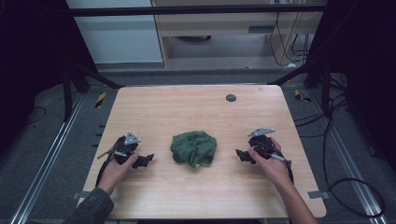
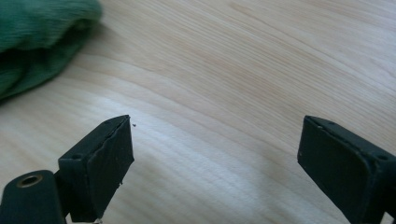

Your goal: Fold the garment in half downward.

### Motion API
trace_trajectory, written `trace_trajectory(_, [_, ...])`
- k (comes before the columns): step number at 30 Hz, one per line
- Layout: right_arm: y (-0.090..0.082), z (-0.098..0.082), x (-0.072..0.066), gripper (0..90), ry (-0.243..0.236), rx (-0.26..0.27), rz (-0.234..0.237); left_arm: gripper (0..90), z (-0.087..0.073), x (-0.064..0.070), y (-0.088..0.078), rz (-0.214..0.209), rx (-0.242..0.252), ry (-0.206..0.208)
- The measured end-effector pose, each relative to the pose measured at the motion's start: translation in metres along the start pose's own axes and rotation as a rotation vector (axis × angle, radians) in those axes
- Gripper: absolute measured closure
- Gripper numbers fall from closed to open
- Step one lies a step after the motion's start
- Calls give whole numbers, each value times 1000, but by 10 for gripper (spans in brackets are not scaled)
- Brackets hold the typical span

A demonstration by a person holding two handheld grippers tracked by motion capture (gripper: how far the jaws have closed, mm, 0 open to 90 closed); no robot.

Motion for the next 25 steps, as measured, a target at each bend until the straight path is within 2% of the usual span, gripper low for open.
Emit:
trace_trajectory(8, [15,-7,10,96,48,-15,-46,66,-2,-11,13,15,20,-60])
trace_trajectory(11, [18,-7,11,86,77,-7,-60,47,-2,-12,16,17,34,-59])
trace_trajectory(16, [25,-5,11,20,82,31,-84,31,-2,-13,18,20,32,-66])
trace_trajectory(18, [25,-4,11,12,85,29,-79,24,-2,-13,18,22,30,-68])
trace_trajectory(25, [27,-4,11,2,110,24,-104,0,-3,-16,17,41,22,-94])
Point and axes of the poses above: each handheld gripper's, and its own axes: y roughly forward along the jaws, z roughly out of its top, x roughly to its right, the point moved 9 cm from there along y, roughly forward along the jaws, and after that the axes turned 5 degrees about -z, right-handed, at the moved point
